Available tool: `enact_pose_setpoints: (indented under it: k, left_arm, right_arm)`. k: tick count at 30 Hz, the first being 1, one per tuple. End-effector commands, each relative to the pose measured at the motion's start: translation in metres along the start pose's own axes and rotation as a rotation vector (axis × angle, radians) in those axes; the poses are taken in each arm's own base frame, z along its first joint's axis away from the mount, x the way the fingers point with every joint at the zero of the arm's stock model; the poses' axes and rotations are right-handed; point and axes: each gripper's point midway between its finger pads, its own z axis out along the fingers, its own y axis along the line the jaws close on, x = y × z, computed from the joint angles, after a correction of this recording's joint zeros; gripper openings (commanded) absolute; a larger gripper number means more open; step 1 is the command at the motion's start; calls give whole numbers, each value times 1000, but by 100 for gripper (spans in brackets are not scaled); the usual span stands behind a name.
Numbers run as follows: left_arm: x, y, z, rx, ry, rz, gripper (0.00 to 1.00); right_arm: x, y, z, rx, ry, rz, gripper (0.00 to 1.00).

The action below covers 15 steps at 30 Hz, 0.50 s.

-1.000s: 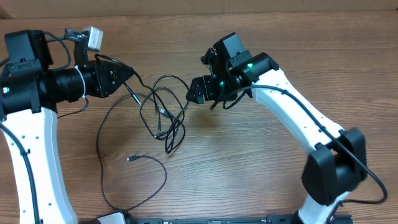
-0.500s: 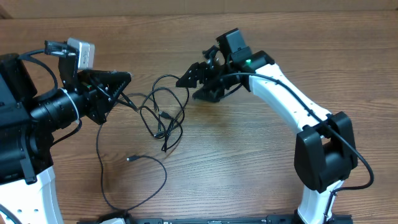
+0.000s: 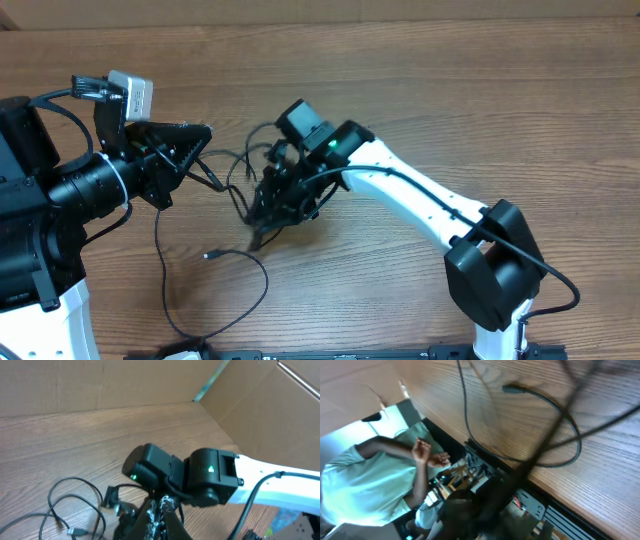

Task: Untangle cables

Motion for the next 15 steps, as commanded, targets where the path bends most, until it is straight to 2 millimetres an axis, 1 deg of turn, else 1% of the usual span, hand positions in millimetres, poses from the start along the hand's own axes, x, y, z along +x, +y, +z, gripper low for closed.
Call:
enact_pose_setpoints:
  k: [1,4,7,8,11,13,15]
  left_arm:
    - [-1,-5,-5,-7,-15,2,4]
    - [1,-6,-7,-17,-14,2,4]
    - [5,-3,-11,-61,-8,-2,4]
    - [6,-1,-13,-83,-8,-3,4]
    - [8,0,-20,-128,-15,-2,4]
    - [8,-1,-24,-145,-26,4,4]
    - [8,-2,-28,-155,-38,10,4]
  right_arm:
    - [-11,-11,0,57,-58,3,4]
    - [-32,-22,-14,85,-132,-36,4]
    - [-56,-36,-42,75,-193,-42,4]
    - [-64,-42,-53,70,-214,-34,4]
    - [-88,-70,-97,58,-287,21,4]
    - [-100,-87,-125,46,-331,31,4]
    - [-109,-102,-155,18,-371,2,4]
